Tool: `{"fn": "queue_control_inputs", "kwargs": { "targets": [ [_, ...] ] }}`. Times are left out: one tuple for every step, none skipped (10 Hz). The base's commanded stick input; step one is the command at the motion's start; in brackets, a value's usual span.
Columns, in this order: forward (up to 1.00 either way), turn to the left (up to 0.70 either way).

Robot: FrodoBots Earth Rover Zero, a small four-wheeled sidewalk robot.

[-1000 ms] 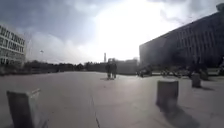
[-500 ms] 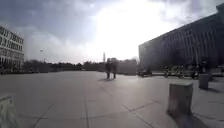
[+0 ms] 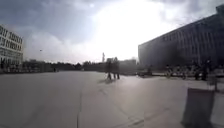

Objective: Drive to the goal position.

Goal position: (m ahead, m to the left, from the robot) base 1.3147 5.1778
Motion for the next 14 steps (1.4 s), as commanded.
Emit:
{"fn": "queue_control_inputs", "kwargs": {
  "targets": [
    [0.70,-0.11],
    [0.70,-0.22],
    [0.70,-0.32],
    [0.70,-0.35],
    [0.70,-0.35],
    [0.70,-0.35],
    [0.70,-0.35],
    [0.70,-0.35],
    [0.70,-0.35],
    [0.70,-0.35],
    [0.70,-0.35],
    [0.70,-0.35],
    [0.70,-0.21],
    [0.70,0.00]
  ]
}}
